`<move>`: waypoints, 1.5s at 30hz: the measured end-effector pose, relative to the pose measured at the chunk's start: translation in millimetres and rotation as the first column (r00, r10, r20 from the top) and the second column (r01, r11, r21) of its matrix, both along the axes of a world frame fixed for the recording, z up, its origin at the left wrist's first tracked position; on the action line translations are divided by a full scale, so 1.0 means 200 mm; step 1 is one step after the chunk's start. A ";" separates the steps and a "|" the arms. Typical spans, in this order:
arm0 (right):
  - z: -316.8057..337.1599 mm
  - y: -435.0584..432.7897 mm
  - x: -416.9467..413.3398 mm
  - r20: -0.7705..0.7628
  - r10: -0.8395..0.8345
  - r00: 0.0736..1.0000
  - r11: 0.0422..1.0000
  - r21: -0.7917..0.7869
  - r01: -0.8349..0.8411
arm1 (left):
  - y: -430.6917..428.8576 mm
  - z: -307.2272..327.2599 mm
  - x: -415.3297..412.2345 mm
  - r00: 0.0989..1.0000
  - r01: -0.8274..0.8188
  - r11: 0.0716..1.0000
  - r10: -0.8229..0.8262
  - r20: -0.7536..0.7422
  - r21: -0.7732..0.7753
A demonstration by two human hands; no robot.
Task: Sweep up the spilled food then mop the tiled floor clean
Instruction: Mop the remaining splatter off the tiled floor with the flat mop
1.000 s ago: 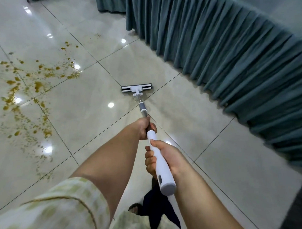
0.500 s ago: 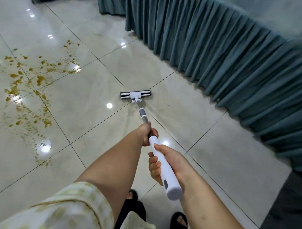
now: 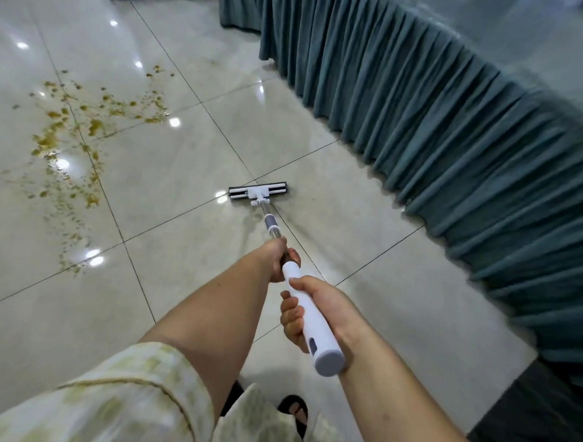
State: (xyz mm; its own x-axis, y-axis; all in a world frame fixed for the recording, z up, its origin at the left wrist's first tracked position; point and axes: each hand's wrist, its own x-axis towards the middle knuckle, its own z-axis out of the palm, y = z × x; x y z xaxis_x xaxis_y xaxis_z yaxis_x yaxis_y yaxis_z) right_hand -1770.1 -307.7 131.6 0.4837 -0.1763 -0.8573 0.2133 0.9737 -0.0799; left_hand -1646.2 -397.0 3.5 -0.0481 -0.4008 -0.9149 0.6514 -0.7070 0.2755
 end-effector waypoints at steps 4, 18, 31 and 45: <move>-0.01 -0.07 -0.01 0.032 -0.003 0.999 1.000 0.012 0.003 | -0.08 0.00 -0.01 0.998 0.021 0.998 -0.023 0.051 0.052; -0.21 -1.13 0.18 0.098 -0.091 0.991 0.993 0.082 0.083 | -1.17 -0.14 0.21 0.999 -0.013 1.000 0.014 0.032 -0.012; -0.59 -2.55 0.90 -0.066 -0.006 0.998 0.998 -0.060 0.002 | -2.62 -0.42 0.90 0.999 -0.035 0.999 0.035 0.026 -0.007; -0.42 -2.19 0.59 -0.001 -0.044 0.999 0.999 0.007 0.044 | -2.24 -0.33 0.60 0.996 -0.088 0.996 0.088 -0.035 0.005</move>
State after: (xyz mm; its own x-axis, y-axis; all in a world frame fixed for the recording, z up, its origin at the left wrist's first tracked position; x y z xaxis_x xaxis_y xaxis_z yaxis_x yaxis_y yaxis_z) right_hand -1652.3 -745.2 48.4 0.4749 -0.1912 -0.8590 0.2562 0.9639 -0.0729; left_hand -1525.7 -844.8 -62.2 -0.0453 -0.4022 -0.9144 0.7203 -0.6474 0.2491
